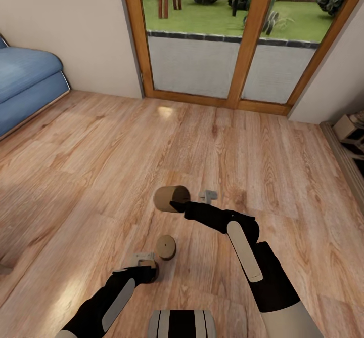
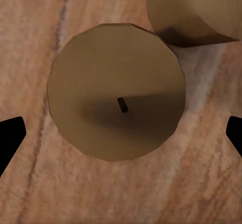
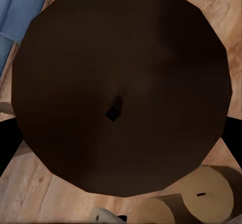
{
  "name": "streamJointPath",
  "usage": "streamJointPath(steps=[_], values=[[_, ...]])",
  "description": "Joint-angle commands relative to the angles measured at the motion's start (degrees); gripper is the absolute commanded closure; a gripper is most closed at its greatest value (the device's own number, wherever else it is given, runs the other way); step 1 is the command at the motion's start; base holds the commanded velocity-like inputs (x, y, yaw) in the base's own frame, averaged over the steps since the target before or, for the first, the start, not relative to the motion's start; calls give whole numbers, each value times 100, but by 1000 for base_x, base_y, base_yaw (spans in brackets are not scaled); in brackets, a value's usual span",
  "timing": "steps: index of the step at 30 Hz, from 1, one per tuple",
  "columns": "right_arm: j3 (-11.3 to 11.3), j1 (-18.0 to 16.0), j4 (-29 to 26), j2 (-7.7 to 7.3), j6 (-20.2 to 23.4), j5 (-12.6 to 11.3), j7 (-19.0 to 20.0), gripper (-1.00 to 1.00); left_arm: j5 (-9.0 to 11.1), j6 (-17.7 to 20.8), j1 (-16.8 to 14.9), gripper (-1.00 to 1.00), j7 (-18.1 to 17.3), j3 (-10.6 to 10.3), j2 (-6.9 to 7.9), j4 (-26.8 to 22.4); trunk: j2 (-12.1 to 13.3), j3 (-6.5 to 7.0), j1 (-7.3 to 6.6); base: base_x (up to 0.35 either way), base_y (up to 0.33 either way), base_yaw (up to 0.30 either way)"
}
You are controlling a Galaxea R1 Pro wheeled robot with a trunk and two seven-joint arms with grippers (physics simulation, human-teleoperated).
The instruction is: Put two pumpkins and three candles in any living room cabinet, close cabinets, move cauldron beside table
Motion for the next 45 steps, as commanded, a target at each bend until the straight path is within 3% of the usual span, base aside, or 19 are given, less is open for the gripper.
streamJointPath(steps=[1,41,45], values=[[-9,-3,3,3,27,36,77,100,60,10,-4,-100,56,-28,7,-10,-2,-4,-1,0,0,0],[7,-3,30,10,26,75,147,100,60,5,-4,-100,58,9,15,-3,-2,-4,-1,26,4,0],[7,-3,30,11,27,75,146,100,60,2,-4,-100,57,19,15,-6,-7,-92,9,0,0,0]])
